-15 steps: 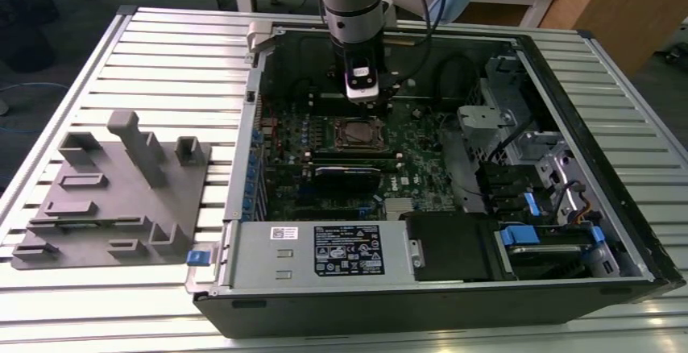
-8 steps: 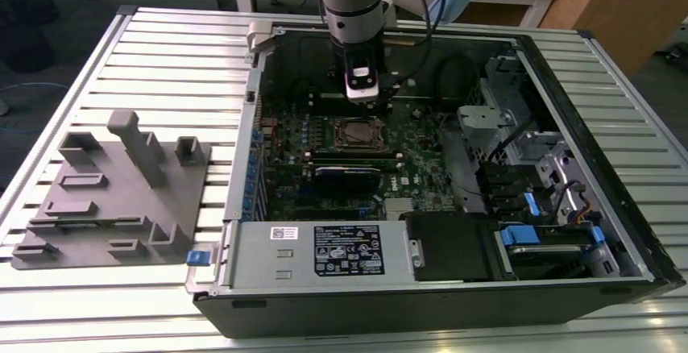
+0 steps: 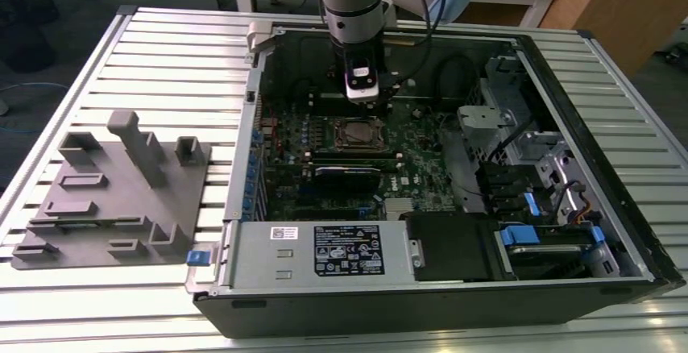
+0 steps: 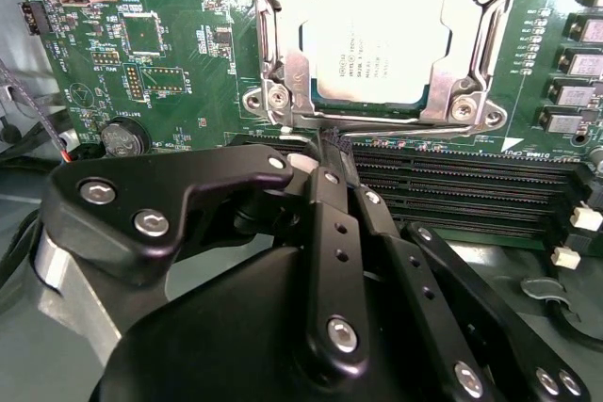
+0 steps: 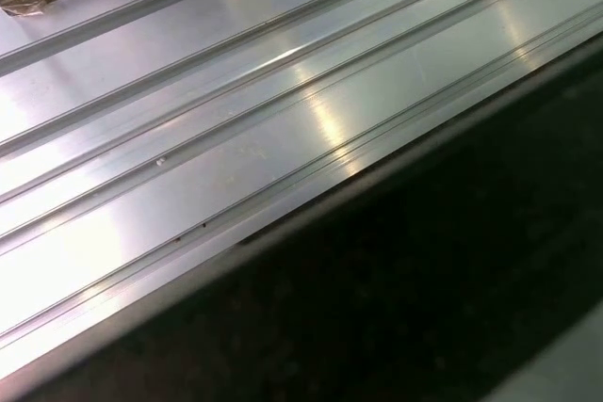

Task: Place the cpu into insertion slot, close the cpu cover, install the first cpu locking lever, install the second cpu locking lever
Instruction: 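Install the first cpu locking lever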

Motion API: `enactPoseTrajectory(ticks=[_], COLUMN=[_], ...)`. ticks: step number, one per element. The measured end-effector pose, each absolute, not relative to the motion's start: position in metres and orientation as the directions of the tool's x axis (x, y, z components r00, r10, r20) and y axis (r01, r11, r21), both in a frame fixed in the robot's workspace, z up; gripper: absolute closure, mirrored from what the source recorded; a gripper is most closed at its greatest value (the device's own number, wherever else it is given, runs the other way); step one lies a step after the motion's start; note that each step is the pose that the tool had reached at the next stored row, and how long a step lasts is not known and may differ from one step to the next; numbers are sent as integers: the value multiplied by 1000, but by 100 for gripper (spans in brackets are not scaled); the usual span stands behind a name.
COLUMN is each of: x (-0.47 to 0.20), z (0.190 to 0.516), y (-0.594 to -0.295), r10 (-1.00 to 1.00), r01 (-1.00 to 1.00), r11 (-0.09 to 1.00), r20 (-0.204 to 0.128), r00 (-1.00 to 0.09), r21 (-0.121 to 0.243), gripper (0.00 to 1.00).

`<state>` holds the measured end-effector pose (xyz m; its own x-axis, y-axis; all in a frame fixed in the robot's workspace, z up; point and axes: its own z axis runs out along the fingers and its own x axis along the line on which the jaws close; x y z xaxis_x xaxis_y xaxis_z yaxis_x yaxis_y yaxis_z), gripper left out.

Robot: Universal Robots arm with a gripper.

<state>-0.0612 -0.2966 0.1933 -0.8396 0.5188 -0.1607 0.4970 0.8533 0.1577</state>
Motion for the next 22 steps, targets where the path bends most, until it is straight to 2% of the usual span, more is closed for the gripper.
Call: enactPoseTrajectory(ticks=[22], x=[-61], z=[193], y=[-297], r10=[519], r01=[497], r11=[853], r20=[-161], r00=[-840], r21=[158], gripper=[89])
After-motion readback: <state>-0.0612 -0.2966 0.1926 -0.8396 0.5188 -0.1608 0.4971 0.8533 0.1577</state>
